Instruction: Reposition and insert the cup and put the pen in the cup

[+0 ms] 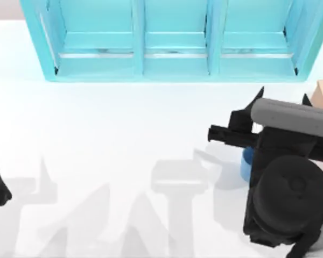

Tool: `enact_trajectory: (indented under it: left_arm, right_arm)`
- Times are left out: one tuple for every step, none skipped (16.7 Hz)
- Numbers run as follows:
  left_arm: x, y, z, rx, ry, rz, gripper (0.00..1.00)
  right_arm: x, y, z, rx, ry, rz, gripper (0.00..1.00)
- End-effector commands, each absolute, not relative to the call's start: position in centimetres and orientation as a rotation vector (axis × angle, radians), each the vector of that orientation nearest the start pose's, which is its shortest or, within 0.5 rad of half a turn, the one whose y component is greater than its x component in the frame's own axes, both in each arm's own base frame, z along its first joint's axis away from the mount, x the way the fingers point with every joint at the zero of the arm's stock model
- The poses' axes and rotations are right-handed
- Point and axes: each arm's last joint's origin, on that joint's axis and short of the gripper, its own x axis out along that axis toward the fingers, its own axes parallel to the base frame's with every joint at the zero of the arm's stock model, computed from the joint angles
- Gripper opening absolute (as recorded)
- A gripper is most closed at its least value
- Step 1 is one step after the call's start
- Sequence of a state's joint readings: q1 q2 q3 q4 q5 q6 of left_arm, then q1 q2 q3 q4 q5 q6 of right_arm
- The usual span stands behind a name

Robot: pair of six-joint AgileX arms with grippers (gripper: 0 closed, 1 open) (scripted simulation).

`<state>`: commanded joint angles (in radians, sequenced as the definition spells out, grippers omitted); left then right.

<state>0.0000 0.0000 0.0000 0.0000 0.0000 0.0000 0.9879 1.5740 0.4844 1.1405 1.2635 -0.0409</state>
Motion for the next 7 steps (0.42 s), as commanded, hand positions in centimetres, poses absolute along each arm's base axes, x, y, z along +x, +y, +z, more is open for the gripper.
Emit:
enact_trajectory:
  left_arm:
    - [10.57, -0.12, 16.0, 0.0, 0.0, 0.0, 1.0]
    - [10.57, -0.12, 16.0, 0.0, 0.0, 0.0, 1.0]
    - [10.57, -0.12, 16.0, 0.0, 0.0, 0.0, 1.0]
    - [10.57, -0.12, 16.0, 0.0, 0.0, 0.0, 1.0]
    - [10.57, -0.12, 16.0, 0.0, 0.0, 0.0, 1.0]
    - [10.57, -0.12, 16.0, 0.0, 0.0, 0.0, 1.0]
    - [10.57, -0.12, 16.0, 0.0, 0.0, 0.0, 1.0]
  right_arm:
    - [17.26, 21.01, 17.81, -0.002, -0.031, -0.26, 0.98]
    - [17.26, 21.01, 17.81, -0.002, -0.031, -0.26, 1.0]
    - [17.26, 21.01, 17.81, -0.002, -0.031, -0.26, 1.0]
    - [17.26, 21.01, 17.81, -0.002, -0.031, -0.26, 1.0]
    - [17.26, 21.01, 17.81, -0.002, -0.031, -0.26, 1.0]
    - [17.26, 21.01, 17.81, -0.002, -0.031, -0.26, 1.0]
    - [17.26, 21.01, 17.81, -0.002, -0.031, -0.26, 1.0]
